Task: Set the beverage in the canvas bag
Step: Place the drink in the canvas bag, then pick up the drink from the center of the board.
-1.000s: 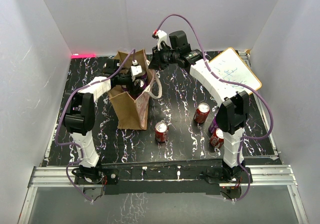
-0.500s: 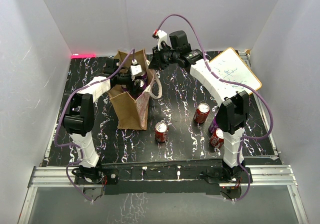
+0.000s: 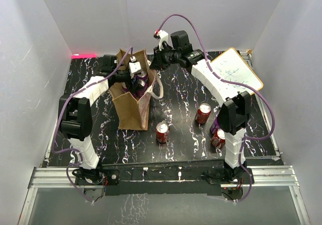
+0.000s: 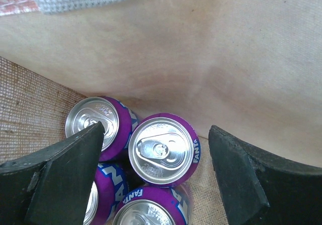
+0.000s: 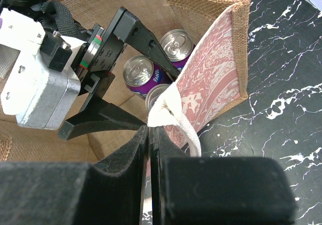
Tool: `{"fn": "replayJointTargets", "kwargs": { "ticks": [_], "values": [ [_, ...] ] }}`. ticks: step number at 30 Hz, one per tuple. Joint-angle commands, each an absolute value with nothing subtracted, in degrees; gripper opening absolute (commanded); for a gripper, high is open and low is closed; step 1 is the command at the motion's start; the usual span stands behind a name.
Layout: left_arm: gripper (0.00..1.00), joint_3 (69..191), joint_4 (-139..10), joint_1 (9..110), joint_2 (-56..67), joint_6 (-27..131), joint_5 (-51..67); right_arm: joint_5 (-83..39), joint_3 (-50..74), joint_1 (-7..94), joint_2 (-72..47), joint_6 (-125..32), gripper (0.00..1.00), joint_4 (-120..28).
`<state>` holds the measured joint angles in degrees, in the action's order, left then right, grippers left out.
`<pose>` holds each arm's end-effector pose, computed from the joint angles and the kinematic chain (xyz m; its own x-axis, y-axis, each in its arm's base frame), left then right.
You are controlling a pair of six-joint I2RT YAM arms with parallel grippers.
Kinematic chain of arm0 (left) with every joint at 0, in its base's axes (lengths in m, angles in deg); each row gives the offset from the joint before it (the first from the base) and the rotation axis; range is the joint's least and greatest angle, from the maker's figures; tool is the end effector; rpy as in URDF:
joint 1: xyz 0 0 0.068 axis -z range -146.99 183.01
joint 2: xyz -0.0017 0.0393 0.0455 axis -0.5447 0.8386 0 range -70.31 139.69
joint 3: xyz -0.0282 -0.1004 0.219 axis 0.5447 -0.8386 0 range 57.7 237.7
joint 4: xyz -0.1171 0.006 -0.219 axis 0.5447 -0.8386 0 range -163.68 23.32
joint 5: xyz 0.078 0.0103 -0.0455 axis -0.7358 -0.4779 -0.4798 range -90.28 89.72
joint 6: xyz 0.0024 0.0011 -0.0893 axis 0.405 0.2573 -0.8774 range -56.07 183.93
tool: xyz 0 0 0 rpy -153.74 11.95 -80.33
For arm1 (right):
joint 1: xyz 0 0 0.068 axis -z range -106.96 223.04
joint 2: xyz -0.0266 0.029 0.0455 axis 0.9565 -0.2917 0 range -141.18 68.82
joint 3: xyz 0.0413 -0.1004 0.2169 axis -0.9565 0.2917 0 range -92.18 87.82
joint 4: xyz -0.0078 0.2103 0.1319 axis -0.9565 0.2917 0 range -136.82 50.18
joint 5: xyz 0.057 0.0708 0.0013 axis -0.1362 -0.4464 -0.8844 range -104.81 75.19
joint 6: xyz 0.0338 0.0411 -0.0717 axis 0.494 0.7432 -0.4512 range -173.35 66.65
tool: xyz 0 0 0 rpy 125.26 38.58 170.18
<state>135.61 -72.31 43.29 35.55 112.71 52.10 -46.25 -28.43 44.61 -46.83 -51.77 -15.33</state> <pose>0.3999 -0.1366 0.2141 0.2117 0.4282 -0.8786 0.9090 0.2439 0.3379 0.3960 0.2617 0.3127 -0.4734 -0.2295 -0.8504 -0.7870 0.5439 0.2913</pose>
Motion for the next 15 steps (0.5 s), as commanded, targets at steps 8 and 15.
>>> {"fn": "replayJointTargets", "kwargs": {
  "ticks": [8, 15],
  "values": [
    [0.85, 143.7, -68.7, 42.3, 29.5, 96.1, 48.5, -48.9, -26.6, 44.7, -44.8, -51.7, 0.35, -23.1],
    [0.90, 146.8, -64.9, 42.1, 27.4, 88.5, 47.5, -48.6, -26.0, 44.7, -42.6, -50.7, 0.64, -24.3]
  ]
}}
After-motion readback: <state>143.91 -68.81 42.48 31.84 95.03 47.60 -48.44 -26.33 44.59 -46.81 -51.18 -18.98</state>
